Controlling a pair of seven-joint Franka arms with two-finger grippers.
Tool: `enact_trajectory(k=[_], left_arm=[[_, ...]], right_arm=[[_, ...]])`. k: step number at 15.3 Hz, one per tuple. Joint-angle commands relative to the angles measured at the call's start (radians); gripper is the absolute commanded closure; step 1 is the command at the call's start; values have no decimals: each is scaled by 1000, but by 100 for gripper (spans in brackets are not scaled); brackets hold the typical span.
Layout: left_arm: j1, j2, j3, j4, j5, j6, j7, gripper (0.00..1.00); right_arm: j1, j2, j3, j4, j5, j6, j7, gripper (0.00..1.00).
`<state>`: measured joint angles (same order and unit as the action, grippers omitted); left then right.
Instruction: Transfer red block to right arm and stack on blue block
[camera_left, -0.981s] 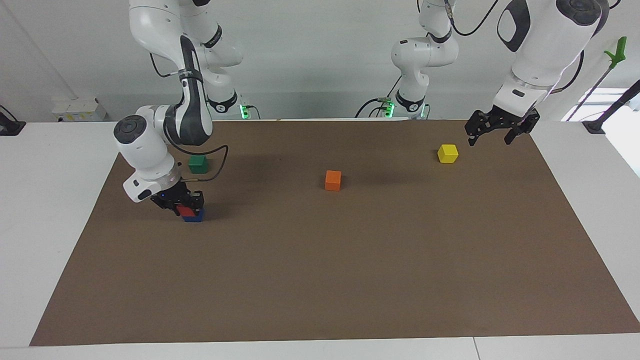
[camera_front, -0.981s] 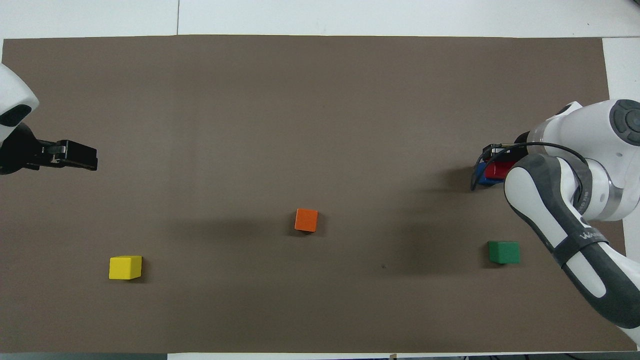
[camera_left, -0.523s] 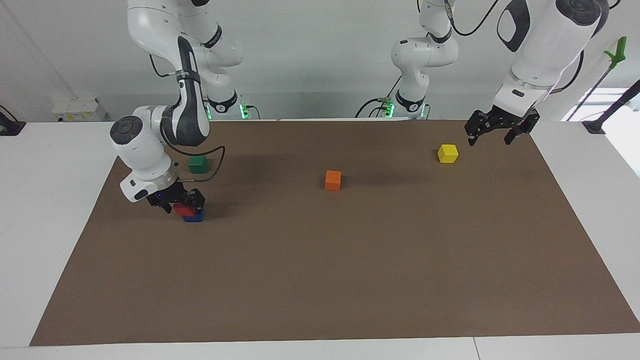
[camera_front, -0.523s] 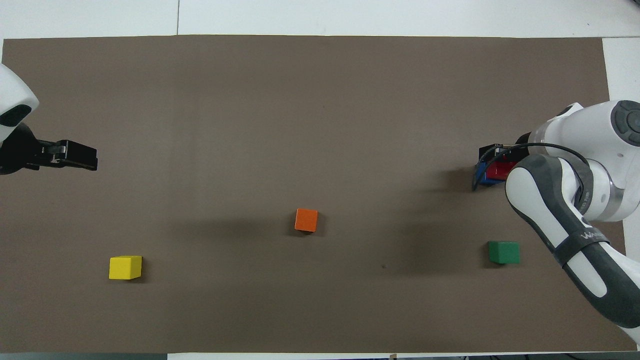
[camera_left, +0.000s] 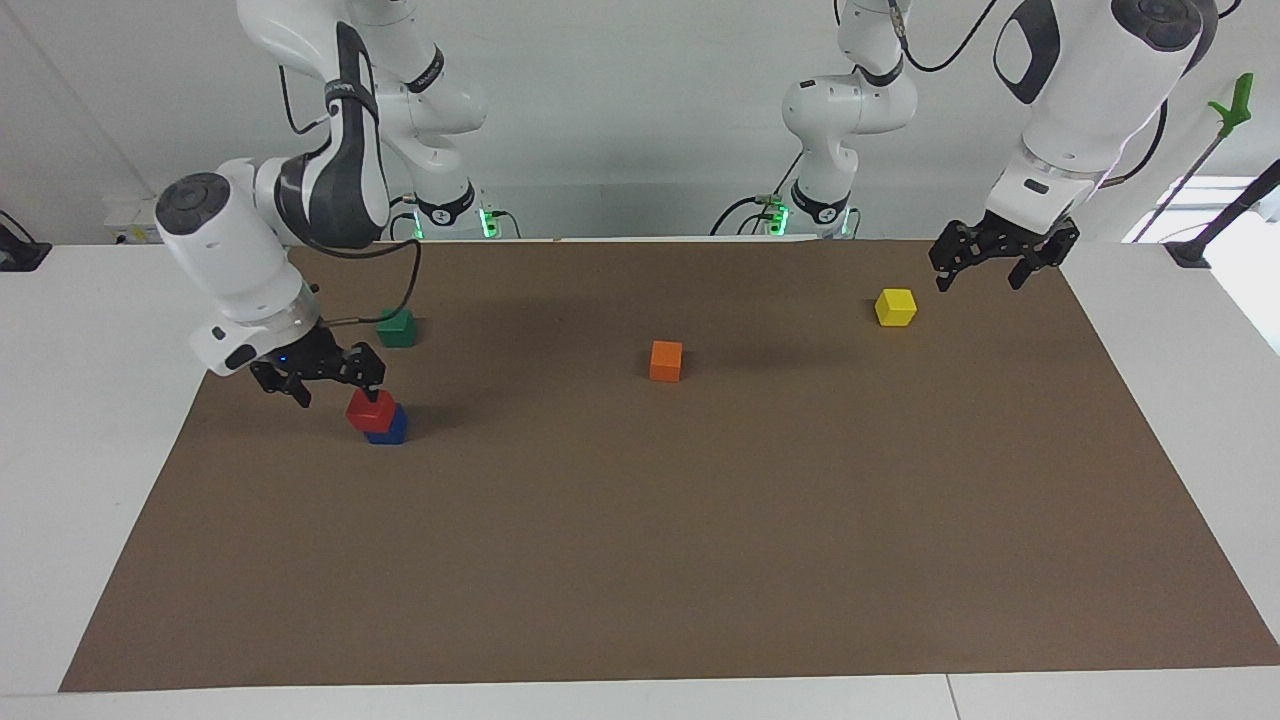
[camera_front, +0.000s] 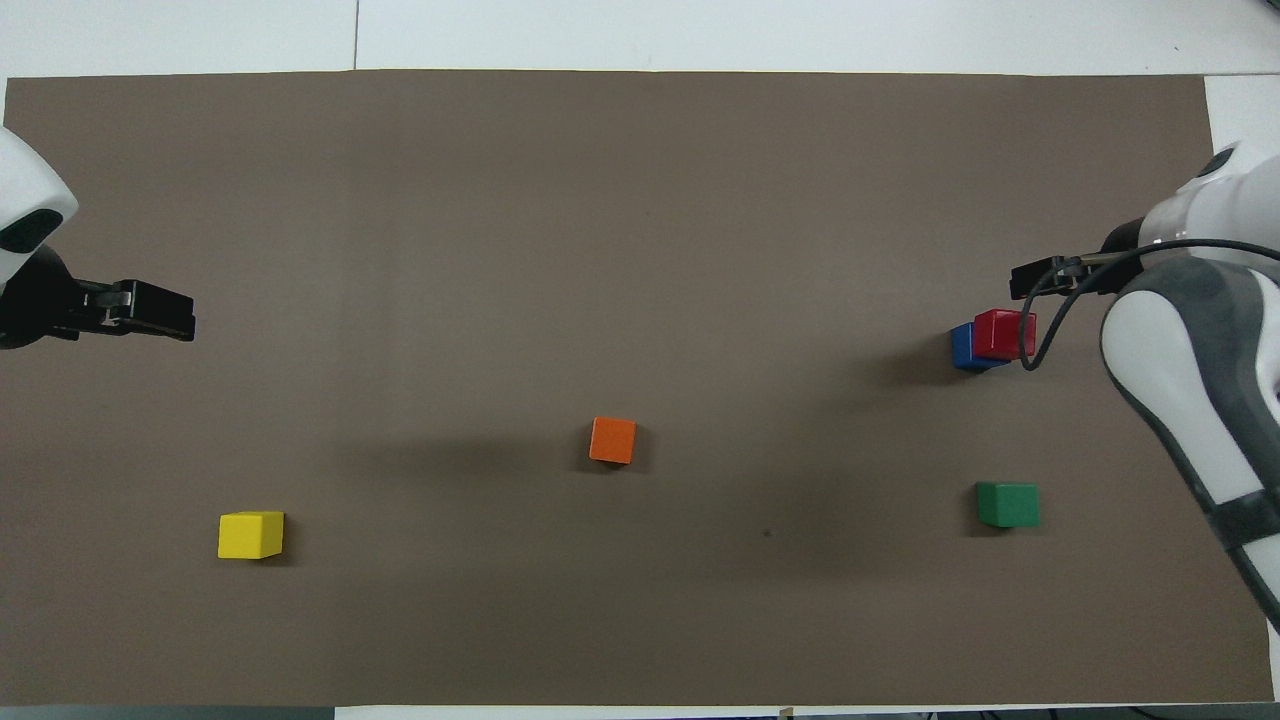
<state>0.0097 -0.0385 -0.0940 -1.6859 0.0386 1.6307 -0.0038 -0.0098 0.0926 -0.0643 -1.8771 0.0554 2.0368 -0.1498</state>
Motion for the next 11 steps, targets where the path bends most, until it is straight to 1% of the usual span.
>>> enact_trajectory(k=[1,2,3,5,9,10,11], left_arm=[[9,-7,-7,-3,12,-5,5,0],[10,-7,-7,-3,12,-3,5,0],[10,-7,-7,-3,12,-3,7,0],[10,-7,-7,-3,12,-3,7,0],[9,-7,-7,-3,12,-3,5,0],[10,-7,-7,-3,12,-5,5,0],[9,-7,-7,-3,12,-3,5,0]], right_arm=[[-22,-62,6,7,14,-49,-47,0],[-19,-79,6,28,11,-102,-47,0],[-18,-94,6,62,7,-191,-45,0],[-18,-120,6,113,6,-326,-39,0],[-19,-183,1,122,0,-412,-45,0],[-15,-188,-9,127,-2,-434,-43,0],[-18,-180,-11,166,-14,-466,-45,0]])
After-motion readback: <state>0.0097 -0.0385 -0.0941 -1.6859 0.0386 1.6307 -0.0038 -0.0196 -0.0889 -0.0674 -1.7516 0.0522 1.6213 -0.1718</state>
